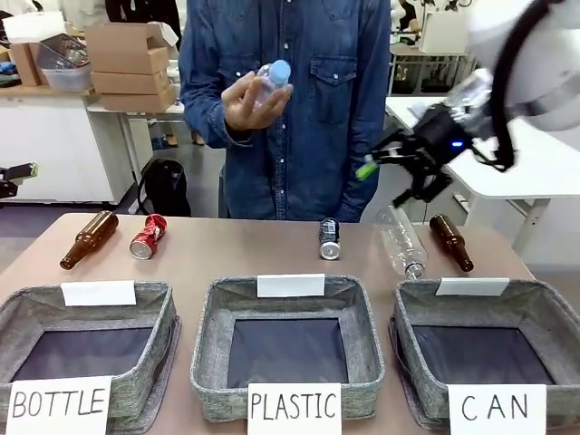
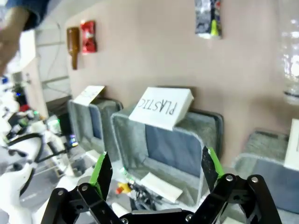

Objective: Sort the can waste into the basket.
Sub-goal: Pick up the can waste from the table and place it in the right Fabric basket.

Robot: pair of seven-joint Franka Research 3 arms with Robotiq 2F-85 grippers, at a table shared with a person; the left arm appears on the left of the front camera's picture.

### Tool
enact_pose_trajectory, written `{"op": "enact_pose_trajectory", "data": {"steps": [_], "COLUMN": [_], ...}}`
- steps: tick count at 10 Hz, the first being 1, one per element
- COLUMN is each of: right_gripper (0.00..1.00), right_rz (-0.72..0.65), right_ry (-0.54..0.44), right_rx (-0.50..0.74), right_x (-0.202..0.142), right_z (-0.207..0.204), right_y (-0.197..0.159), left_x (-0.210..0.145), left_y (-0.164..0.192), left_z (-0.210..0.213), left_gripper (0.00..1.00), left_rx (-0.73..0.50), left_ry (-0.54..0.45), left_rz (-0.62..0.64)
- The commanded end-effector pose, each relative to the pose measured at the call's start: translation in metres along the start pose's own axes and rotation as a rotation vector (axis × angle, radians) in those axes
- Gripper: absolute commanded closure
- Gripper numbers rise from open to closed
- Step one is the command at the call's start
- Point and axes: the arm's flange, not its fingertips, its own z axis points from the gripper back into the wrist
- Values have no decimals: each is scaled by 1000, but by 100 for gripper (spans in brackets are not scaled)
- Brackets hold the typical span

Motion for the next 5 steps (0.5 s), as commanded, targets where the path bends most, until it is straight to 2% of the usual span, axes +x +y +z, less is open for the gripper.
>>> {"op": "enact_pose_trajectory", "data": {"steps": [1,3,5], "right_gripper": [0,0,0], "right_rz": [-15,-32,-11], "right_ry": [-11,-55,-154], "right_rx": [129,189,174], "right_x": [-35,-63,-70], "right_z": [68,93,87], "right_y": [-55,-95,-102], "left_x": [2,2,2], "left_y": [-2,-2,-2], "left_z": [-1,-1,-1], "left_gripper": [0,0,0], "left_rx": [-25,-25,-25], "left_ry": [-12,-12,-12], "left_rz": [-25,-25,-25]}}
